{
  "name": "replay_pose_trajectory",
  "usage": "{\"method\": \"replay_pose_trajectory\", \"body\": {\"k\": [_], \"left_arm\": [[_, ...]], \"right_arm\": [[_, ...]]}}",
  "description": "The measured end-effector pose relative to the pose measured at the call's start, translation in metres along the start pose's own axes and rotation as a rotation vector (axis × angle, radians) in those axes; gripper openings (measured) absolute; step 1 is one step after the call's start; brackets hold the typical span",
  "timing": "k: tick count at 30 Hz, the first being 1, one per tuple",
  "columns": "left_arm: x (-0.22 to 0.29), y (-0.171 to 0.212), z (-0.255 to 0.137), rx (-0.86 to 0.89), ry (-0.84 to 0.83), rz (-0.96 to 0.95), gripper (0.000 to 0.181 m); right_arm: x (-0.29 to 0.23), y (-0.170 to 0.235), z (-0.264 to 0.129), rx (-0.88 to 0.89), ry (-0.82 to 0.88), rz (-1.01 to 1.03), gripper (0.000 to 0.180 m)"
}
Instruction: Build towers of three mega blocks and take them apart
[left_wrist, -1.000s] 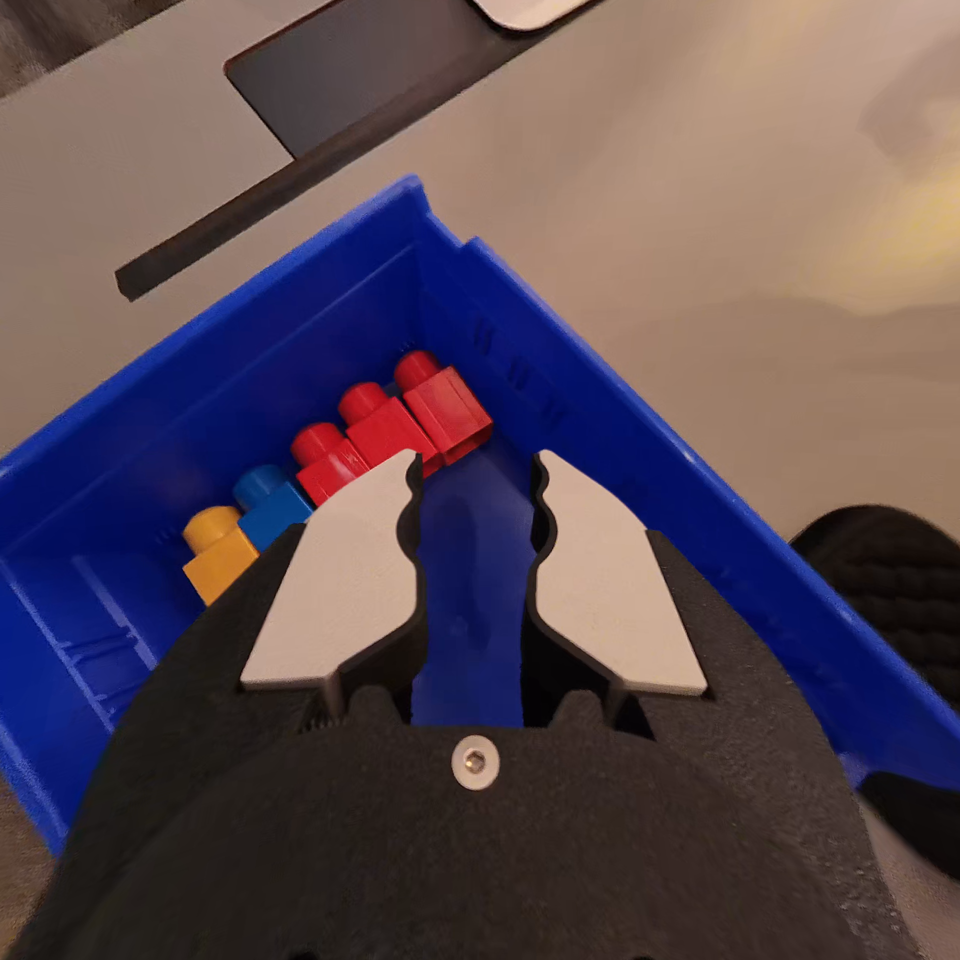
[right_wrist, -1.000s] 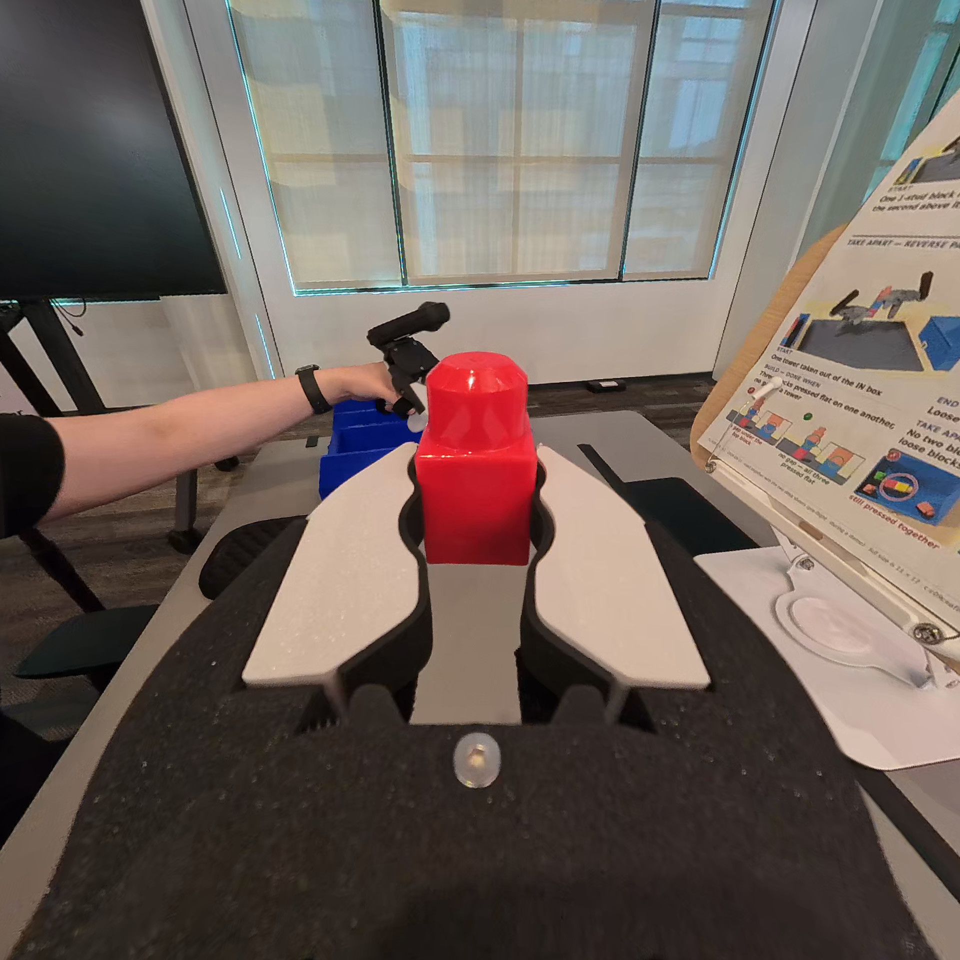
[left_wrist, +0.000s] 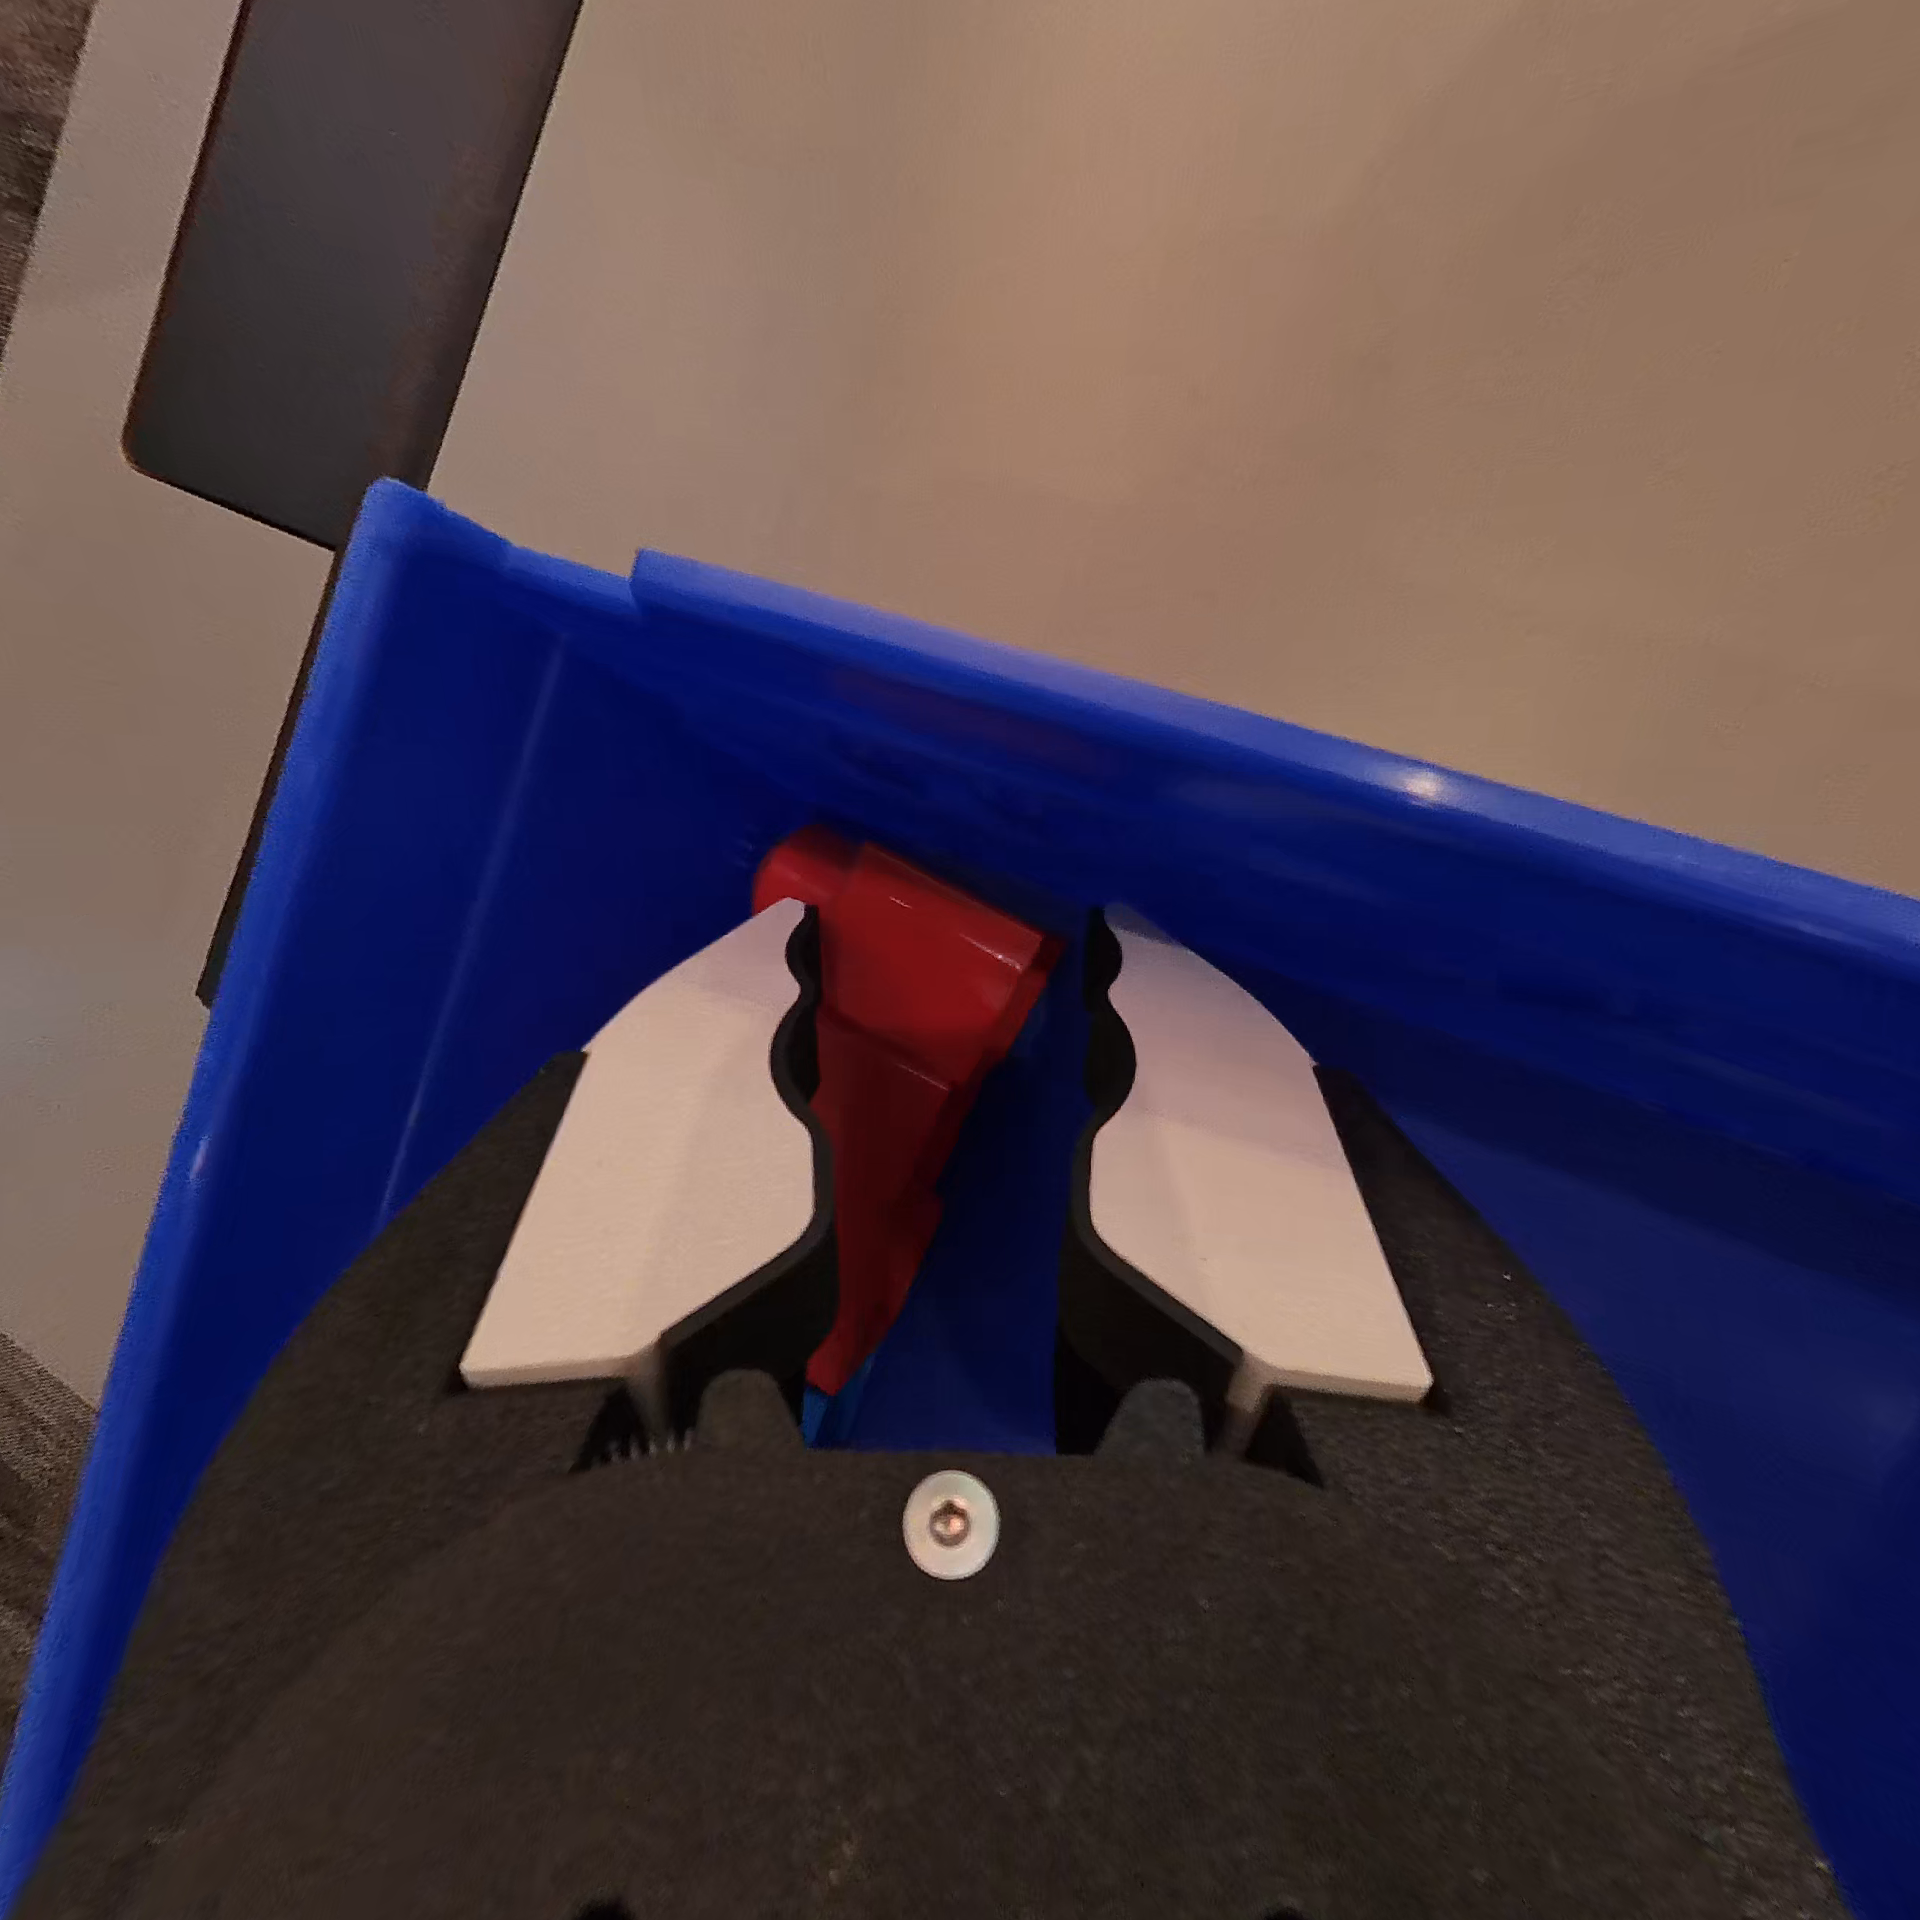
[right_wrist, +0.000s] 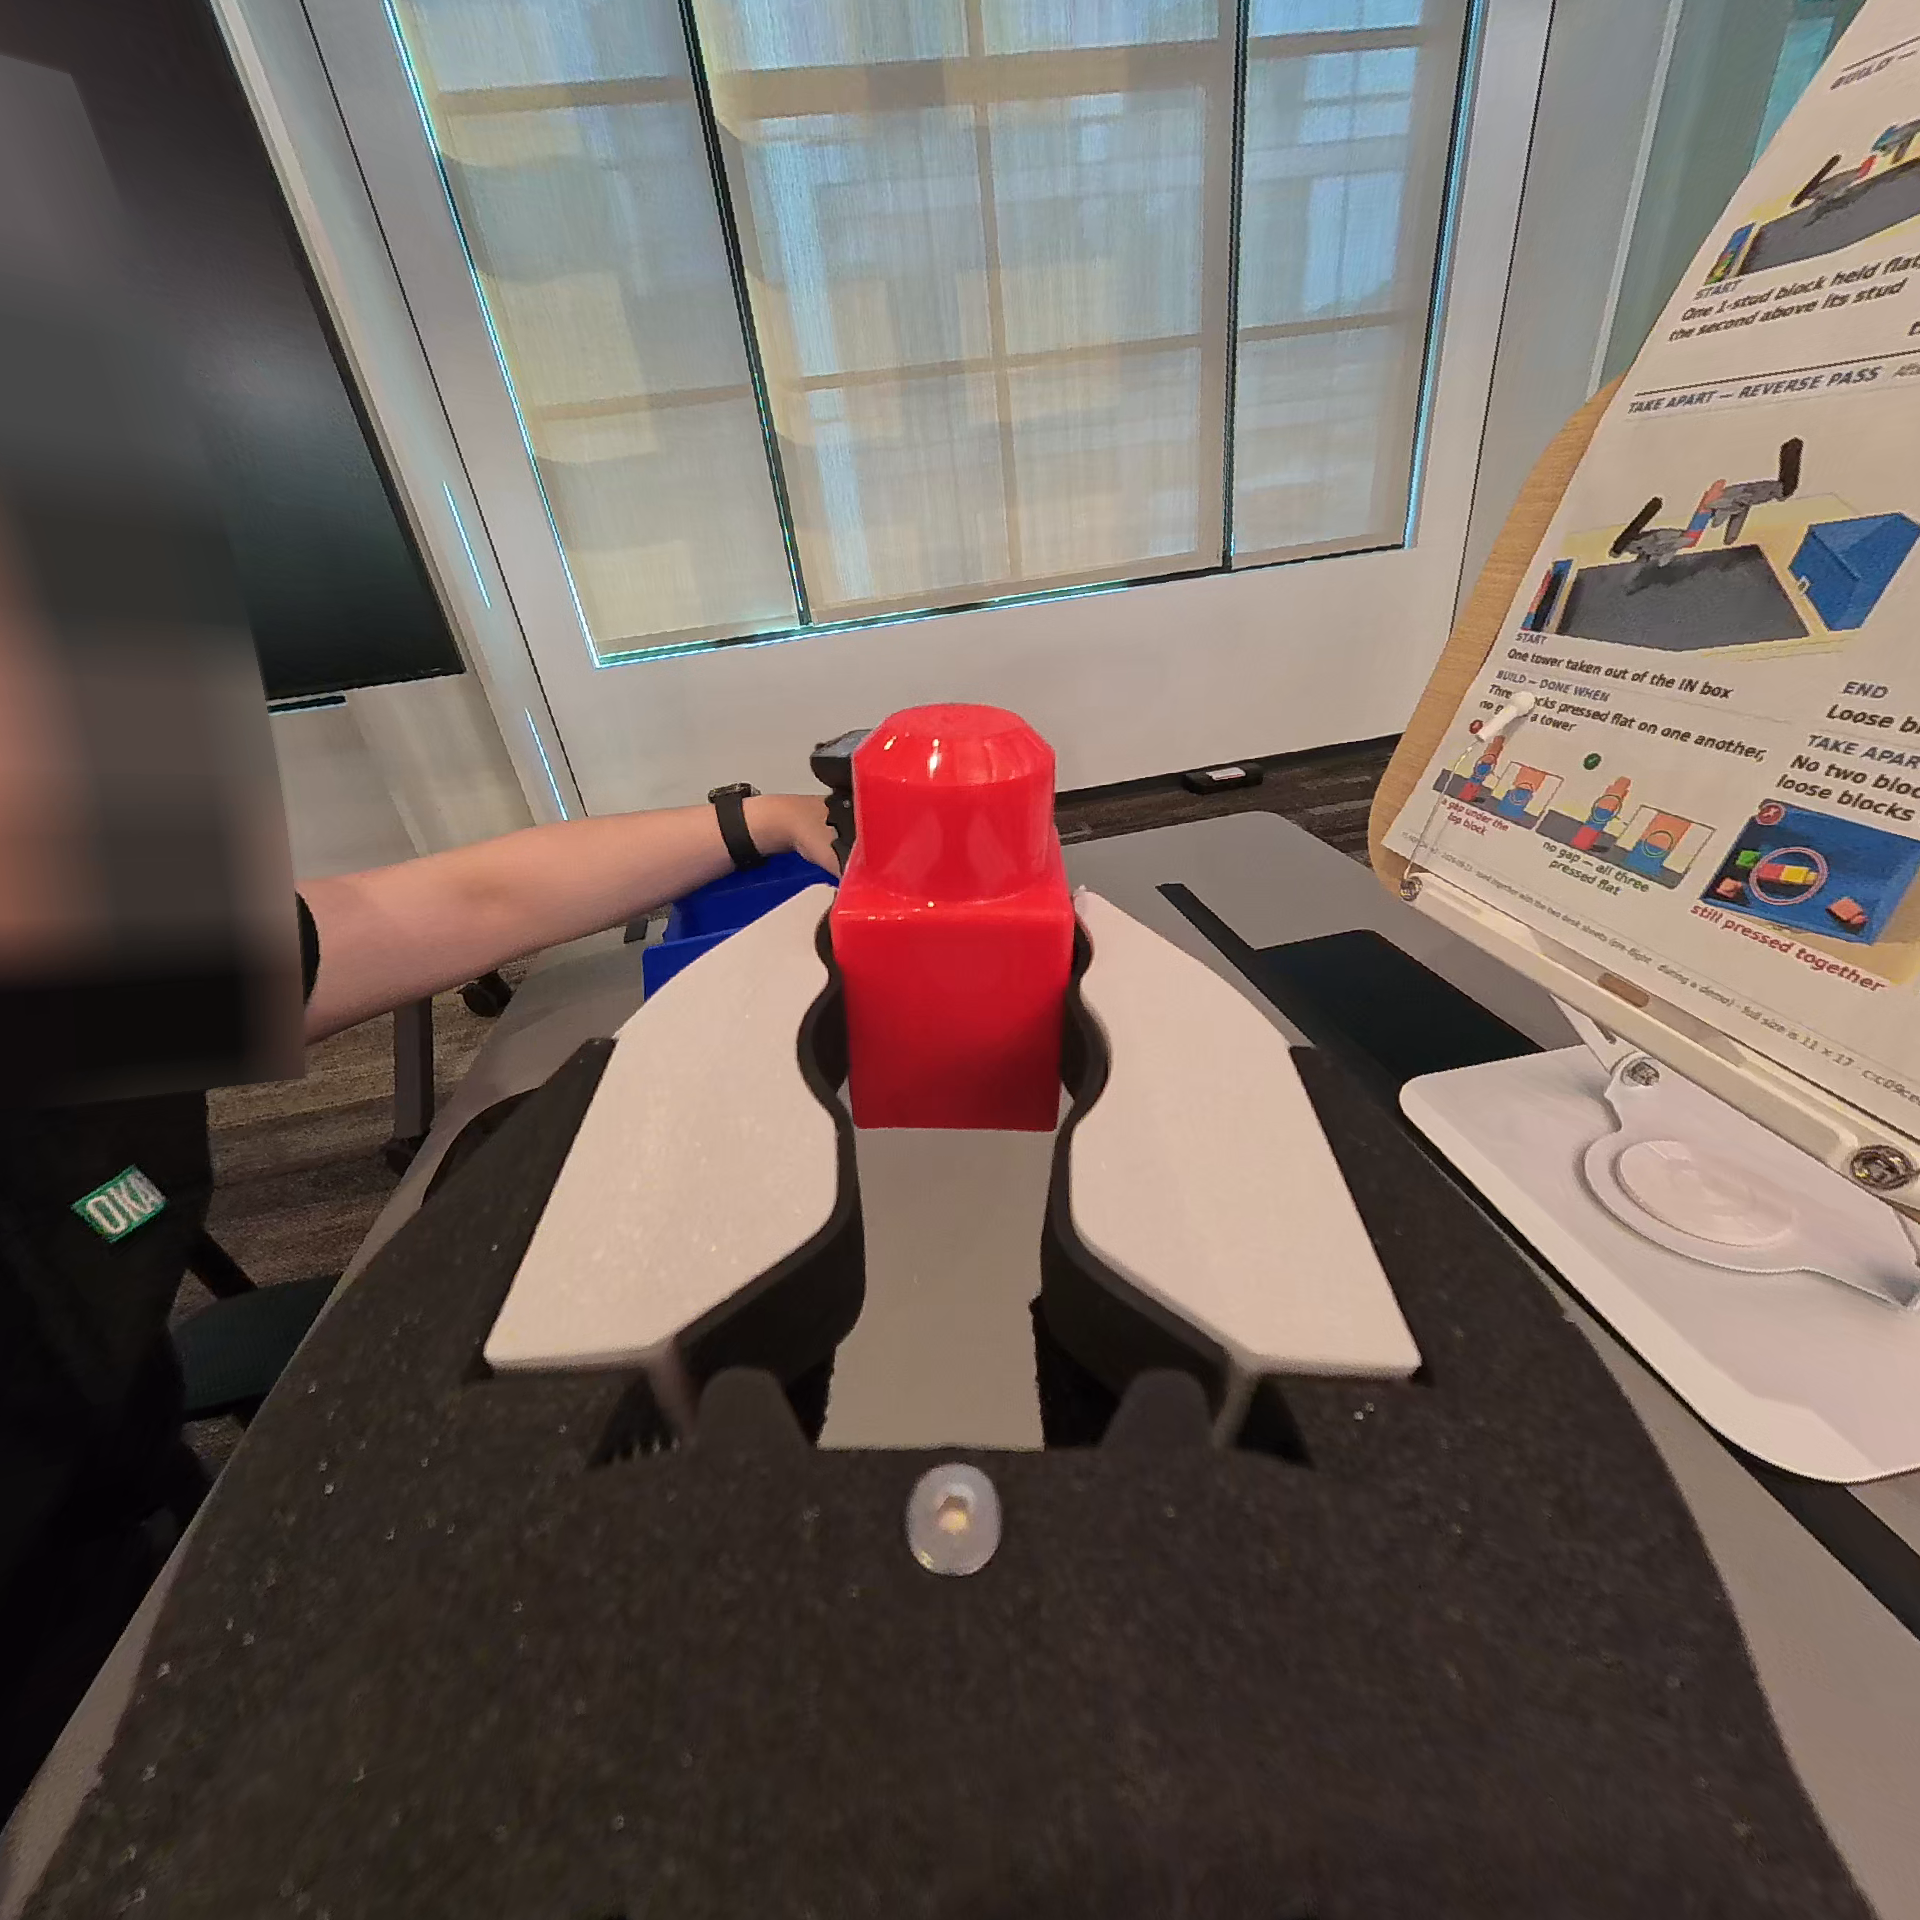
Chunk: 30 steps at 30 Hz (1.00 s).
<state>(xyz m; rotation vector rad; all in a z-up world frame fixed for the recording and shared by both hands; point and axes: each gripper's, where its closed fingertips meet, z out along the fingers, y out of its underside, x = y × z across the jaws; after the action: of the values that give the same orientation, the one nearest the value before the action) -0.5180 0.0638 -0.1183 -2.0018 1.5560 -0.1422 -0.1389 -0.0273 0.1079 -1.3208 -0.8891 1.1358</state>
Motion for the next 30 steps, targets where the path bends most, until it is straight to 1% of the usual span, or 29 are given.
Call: {"method": "replay_pose_trajectory", "body": {"k": [4, 6, 11, 18, 26, 28, 30], "left_arm": [[-0.001, 0.002, 0.005, -0.012, -0.019, 0.004, 0.048], [0.001, 0.000, 0.004, -0.007, -0.011, 0.001, 0.045], [0.013, 0.003, -0.002, -0.012, 0.002, -0.004, 0.044], [0.051, 0.014, -0.021, -0.025, 0.028, 0.016, 0.044], [0.105, 0.028, -0.049, -0.010, 0.079, -0.013, 0.045], [0.108, 0.028, -0.055, 0.015, 0.073, -0.070, 0.043], [0.101, 0.017, -0.065, 0.109, 0.037, -0.231, 0.038]], "right_arm": [[0.001, 0.002, -0.001, -0.006, -0.008, 0.008, 0.037], [0.002, 0.002, -0.001, -0.003, -0.009, 0.010, 0.036], [0.000, 0.000, -0.001, 0.007, -0.021, 0.015, 0.036], [-0.005, -0.003, -0.001, 0.013, -0.045, 0.012, 0.036], [-0.013, -0.011, -0.002, 0.042, -0.078, 0.010, 0.036], [-0.015, -0.013, -0.003, 0.051, -0.088, 0.010, 0.036], [-0.017, -0.016, -0.005, 0.060, -0.095, 0.011, 0.036]]}}
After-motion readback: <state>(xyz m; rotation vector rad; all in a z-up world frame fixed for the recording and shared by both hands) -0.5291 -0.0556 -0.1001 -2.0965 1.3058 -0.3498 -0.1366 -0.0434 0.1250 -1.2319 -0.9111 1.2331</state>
